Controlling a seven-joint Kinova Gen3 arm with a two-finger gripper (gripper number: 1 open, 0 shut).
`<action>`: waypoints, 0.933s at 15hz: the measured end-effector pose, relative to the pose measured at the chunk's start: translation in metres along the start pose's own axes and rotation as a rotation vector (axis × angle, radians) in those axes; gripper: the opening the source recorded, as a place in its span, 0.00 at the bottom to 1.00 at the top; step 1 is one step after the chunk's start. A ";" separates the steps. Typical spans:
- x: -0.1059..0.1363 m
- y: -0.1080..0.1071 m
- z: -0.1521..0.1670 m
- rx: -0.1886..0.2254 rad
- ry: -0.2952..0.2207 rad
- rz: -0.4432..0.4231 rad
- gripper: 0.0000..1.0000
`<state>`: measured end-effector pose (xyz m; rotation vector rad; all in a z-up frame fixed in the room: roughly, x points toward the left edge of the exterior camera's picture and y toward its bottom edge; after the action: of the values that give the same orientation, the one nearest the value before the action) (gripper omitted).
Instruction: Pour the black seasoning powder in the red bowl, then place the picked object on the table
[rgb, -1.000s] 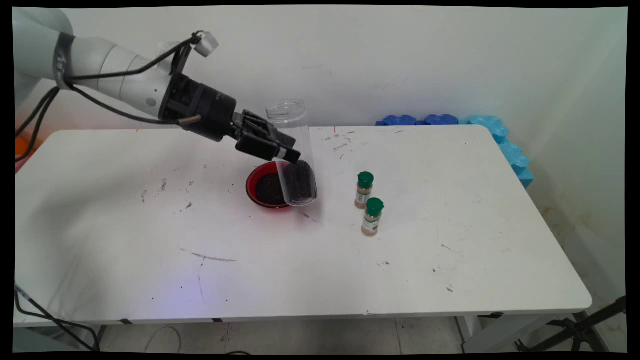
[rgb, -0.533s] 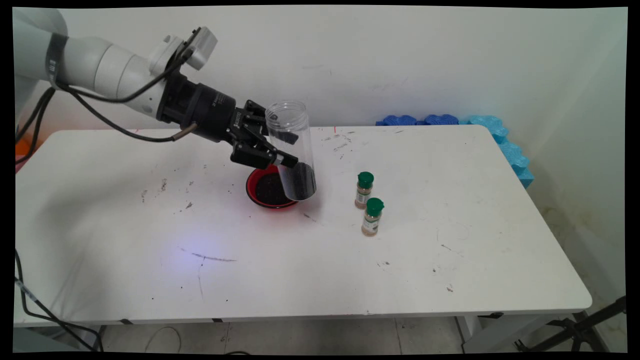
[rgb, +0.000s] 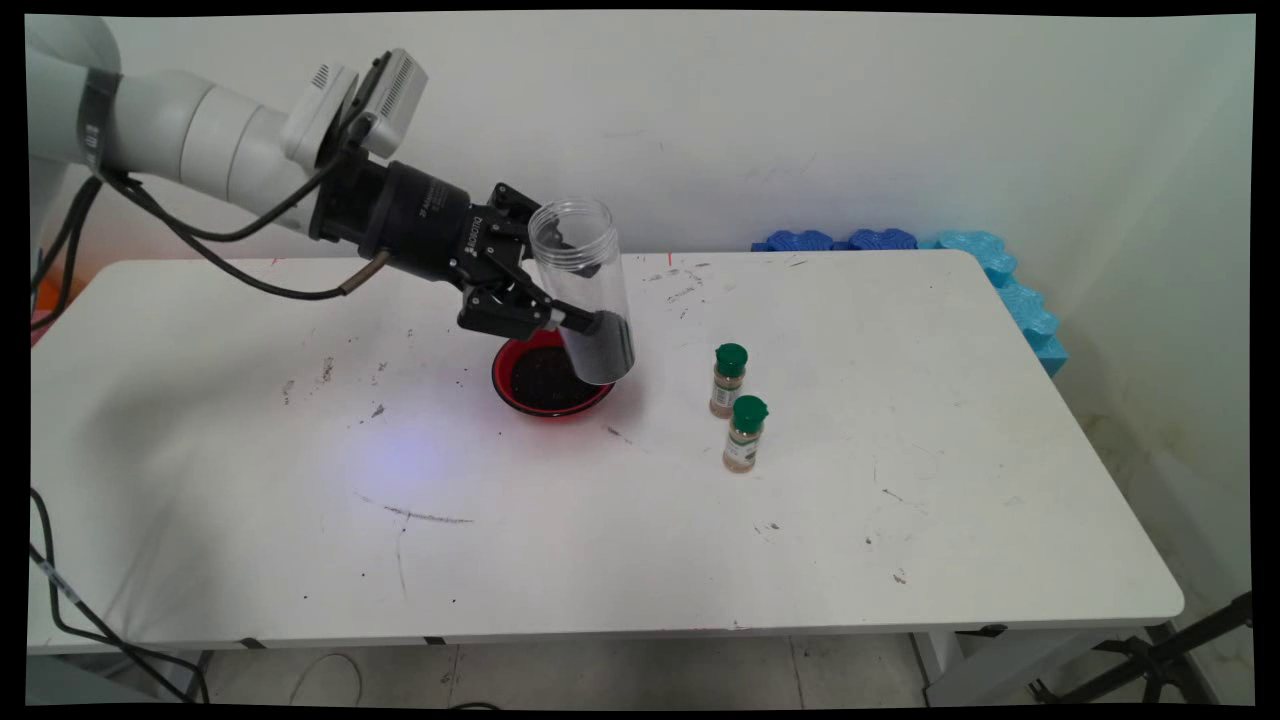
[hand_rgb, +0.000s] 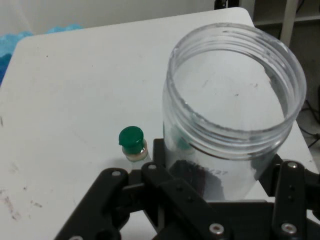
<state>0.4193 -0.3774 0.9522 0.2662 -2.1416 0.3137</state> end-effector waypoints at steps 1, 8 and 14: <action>0.000 0.001 0.000 0.003 0.001 0.009 0.00; -0.003 0.005 0.007 0.029 0.021 -0.080 0.00; -0.022 0.013 0.022 0.044 0.023 -0.164 0.00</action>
<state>0.4098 -0.3709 0.9206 0.4583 -2.0765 0.2681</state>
